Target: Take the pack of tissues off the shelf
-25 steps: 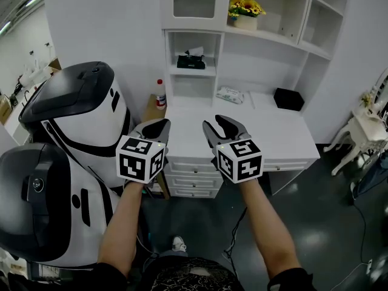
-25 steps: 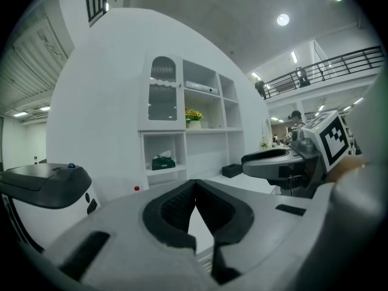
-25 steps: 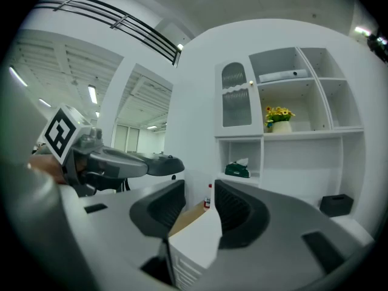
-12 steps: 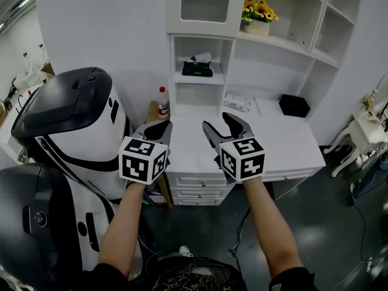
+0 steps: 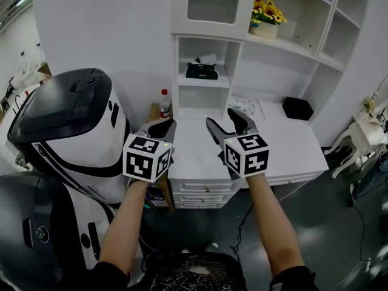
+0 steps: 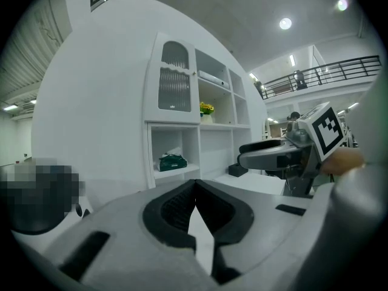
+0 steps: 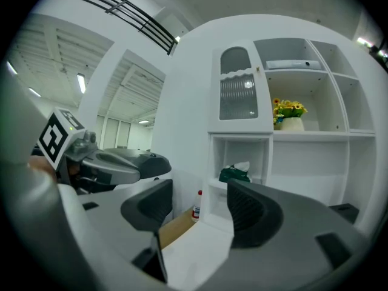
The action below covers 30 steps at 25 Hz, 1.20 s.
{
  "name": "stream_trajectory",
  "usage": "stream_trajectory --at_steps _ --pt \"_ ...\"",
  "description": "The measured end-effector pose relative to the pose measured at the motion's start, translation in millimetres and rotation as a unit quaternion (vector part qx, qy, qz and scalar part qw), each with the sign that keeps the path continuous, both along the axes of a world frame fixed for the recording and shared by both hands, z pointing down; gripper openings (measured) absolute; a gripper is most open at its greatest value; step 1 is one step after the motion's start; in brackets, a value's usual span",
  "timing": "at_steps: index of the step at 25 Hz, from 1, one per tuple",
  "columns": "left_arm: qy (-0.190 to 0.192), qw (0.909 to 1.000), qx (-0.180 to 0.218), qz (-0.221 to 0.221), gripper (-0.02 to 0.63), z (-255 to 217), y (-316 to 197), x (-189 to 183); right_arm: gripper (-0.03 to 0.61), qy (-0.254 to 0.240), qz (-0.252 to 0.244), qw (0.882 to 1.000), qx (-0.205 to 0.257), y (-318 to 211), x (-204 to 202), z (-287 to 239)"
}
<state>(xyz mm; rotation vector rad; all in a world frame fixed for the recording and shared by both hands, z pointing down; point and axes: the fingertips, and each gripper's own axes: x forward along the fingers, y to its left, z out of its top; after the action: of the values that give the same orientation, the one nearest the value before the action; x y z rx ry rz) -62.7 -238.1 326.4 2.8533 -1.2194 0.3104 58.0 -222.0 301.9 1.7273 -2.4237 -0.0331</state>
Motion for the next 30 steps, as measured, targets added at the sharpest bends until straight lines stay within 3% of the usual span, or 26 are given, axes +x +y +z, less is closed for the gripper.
stream_trajectory --at_steps 12,30 --pt "-0.012 0.9999 0.001 0.001 0.006 10.7 -60.4 18.9 0.273 0.018 -0.005 1.0 0.008 -69.9 13.1 0.4" --pt "-0.019 0.9996 -0.012 -0.017 0.008 21.9 -230.9 67.6 0.273 0.052 -0.026 0.998 -0.008 -255.0 56.7 17.3"
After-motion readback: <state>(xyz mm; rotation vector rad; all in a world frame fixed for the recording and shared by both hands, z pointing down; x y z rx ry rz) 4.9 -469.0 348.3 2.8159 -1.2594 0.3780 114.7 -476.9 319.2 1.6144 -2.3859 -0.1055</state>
